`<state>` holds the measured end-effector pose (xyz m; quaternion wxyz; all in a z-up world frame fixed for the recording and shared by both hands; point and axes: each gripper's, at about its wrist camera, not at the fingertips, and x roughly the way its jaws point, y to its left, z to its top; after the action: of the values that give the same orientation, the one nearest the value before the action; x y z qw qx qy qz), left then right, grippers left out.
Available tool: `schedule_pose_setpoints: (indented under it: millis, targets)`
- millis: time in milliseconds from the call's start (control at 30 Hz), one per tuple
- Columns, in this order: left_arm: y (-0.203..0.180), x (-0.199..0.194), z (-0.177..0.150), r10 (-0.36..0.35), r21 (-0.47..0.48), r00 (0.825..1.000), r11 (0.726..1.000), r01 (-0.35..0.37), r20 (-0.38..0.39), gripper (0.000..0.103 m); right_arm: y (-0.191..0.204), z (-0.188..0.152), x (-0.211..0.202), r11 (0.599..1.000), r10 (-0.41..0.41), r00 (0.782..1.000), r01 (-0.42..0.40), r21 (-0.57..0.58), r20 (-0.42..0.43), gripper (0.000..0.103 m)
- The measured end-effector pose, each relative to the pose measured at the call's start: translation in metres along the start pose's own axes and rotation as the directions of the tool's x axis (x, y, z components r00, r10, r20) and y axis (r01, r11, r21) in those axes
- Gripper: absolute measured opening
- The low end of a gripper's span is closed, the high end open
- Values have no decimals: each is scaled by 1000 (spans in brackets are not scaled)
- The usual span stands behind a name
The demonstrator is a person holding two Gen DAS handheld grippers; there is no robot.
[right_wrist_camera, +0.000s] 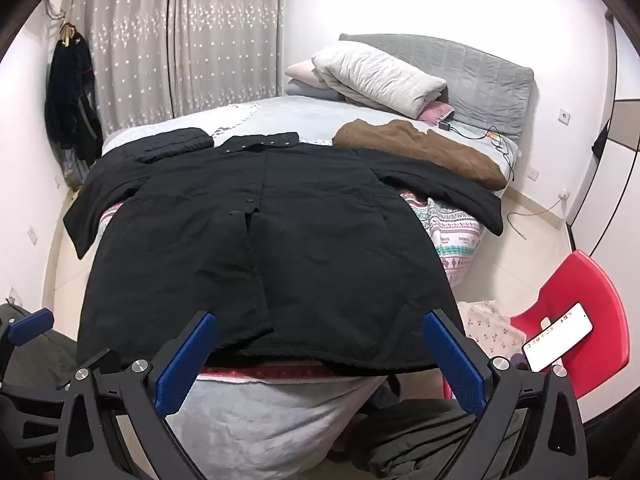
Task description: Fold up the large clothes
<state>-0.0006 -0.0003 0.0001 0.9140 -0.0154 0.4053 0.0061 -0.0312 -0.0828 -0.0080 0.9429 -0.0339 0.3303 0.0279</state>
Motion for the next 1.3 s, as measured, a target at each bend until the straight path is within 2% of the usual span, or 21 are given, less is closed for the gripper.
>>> schedule_pose_setpoints:
  millis: [200,433,467,833,900,1033,1300]
  targets:
    - [5,2,3,-3,12,1000,1000,3,-7,101,1,3,9,1000,6,1000,-6,4,-1,103]
    - [10,-1,4,-8,-2,1000,1000,8,-1,101,0,-1,1,1000,2,1000,-2,4,5,103]
    - [2,1,0,0,7,1000,1000,0,29,101,0,-1,1,1000,-2,1000,2,3,7,103]
    - [8,2,-2,4,-13,996,1000,-3,89,101,4,3,0,999,-36,999,37,-15,27,103]
    - [8,2,-2,8,-9,998,1000,-8,65,101,3,3,0,999,-32,999,33,-7,30,103]
    - [8,2,-2,17,1,995,1000,-17,103,101,2,3,1,999,-38,999,38,-7,19,103]
    - [8,5,-2,-17,-28,998,999,19,64,101,1,3,2,999,-43,998,43,-9,35,103]
